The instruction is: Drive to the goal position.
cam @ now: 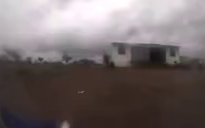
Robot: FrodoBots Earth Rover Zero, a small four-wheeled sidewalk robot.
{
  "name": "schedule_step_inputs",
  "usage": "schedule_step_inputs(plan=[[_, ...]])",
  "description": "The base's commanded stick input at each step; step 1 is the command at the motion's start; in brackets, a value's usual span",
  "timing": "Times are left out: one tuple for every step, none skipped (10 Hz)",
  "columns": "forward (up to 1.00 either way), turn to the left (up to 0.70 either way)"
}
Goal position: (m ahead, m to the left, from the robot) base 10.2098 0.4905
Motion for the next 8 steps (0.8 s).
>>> schedule_step_inputs(plan=[[0.70,0.00],[0.70,0.00],[0.70,0.00],[0.70,0.00],[0.70,0.12],[0.70,0.35],[0.70,0.35],[0.70,0.35]])
